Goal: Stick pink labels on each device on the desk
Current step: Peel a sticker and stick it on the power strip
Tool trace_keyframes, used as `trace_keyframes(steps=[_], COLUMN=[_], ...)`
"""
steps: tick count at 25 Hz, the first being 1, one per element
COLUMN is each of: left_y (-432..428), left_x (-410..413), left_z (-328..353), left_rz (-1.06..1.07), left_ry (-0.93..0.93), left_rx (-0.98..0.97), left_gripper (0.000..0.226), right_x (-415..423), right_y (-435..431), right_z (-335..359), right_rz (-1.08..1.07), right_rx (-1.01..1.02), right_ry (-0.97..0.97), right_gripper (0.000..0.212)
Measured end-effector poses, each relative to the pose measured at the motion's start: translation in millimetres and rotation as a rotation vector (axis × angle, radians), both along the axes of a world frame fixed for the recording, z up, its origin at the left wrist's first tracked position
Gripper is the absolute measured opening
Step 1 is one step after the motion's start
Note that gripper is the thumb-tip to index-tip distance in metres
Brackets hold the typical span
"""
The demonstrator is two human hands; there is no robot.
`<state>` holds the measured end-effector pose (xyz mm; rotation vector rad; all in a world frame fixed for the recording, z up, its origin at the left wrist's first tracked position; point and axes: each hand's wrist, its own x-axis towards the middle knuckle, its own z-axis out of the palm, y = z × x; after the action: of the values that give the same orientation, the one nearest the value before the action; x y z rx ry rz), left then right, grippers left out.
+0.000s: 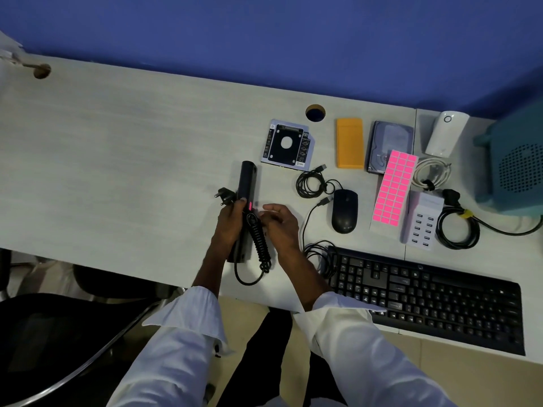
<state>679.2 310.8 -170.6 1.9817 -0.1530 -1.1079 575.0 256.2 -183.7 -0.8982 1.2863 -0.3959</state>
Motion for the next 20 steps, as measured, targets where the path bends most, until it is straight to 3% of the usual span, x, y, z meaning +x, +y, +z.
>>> trace_keyframes(steps=[3, 6, 10, 13, 20], left_y=[1.5, 4.3, 3.5, 4.9, 1.9], left_x=[-5.1, -6.5, -10.0, -15.1, -30.2], left_z=[-13.8, -36.0, -46.4, -45.0, -44.9], left_rz=[-0.098, -0.136, -0.164, -0.152, -0.18], left_ry=[-0.29, -0.454, -0.513, -0.54, -0.648], left_rx=[0.012, 0.067, 0.129, 0.139, 0.106], left_gripper=[0.032, 0.034, 0.053, 0.078, 0.081], right_x=[-5.9, -9.5, -11.1, -12.9, -17.4], right_y=[6.4, 10.6, 10.0, 10.9, 19.5], right_z=[-1.6, -6.1, -11.6, -11.2, -13.6], right_rz=[0.03, 0.138, 0.256, 0.222, 0.066], right_rx=[0.031, -0.035, -0.148, -0.193, -0.167], right_ry=[-0.033, -0.014, 0.093, 0.159, 0.118], right_gripper=[0.01, 0.019, 0.023, 0.02, 0.025])
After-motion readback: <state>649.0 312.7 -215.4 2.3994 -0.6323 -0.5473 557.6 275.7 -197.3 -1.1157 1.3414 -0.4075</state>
